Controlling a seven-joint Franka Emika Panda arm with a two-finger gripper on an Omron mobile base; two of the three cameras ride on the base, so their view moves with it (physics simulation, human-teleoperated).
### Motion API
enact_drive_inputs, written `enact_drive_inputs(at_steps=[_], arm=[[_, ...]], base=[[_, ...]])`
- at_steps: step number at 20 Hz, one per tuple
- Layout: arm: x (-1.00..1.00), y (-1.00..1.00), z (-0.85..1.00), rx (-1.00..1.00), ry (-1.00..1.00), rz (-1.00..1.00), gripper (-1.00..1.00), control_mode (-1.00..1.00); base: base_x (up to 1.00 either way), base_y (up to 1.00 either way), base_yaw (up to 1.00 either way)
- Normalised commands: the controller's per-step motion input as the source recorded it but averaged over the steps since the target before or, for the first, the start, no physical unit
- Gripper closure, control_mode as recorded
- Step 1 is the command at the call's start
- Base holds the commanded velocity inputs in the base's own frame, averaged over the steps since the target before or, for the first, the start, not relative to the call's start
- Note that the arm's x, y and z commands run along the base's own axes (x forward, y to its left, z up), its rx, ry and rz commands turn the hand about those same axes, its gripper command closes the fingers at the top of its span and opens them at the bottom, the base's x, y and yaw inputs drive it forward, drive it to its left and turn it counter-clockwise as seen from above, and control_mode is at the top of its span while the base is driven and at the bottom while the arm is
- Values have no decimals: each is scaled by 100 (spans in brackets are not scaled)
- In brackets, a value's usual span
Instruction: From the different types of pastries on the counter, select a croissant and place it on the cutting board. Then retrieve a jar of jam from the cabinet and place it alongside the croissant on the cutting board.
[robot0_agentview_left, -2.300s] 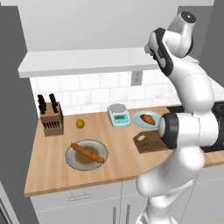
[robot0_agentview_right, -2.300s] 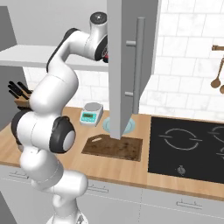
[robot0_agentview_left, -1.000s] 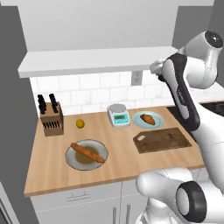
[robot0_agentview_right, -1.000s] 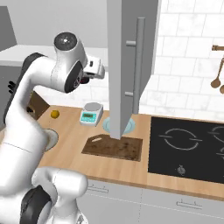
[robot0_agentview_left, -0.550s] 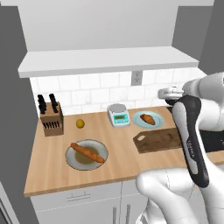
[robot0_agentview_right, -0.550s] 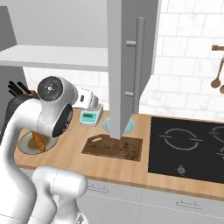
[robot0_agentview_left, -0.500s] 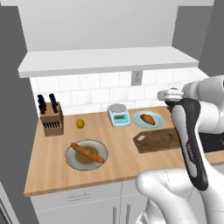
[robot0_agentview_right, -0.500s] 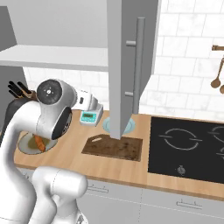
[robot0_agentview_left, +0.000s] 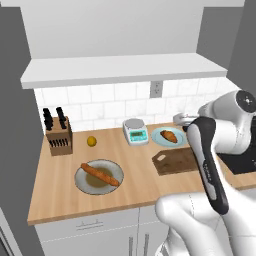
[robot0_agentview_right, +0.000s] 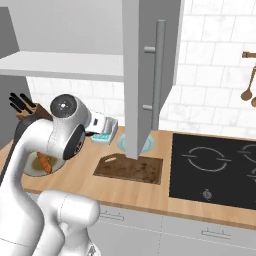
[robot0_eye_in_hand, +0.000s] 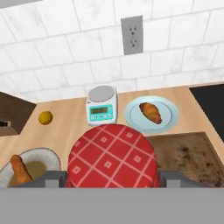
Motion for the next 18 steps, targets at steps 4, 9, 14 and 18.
enact_drive_inputs(at_steps=[4, 9, 14, 18], arm=[[-100, -1, -100, 0, 4, -3, 100, -100], [-40, 0, -43, 10, 5, -2, 100, -100], [2, -10, -47, 2, 16, 0, 100, -100], [-3, 25, -30, 0, 1, 0, 100, -100]], base=[[0, 0, 0], [0, 0, 0], [0, 0, 0], [0, 0, 0]])
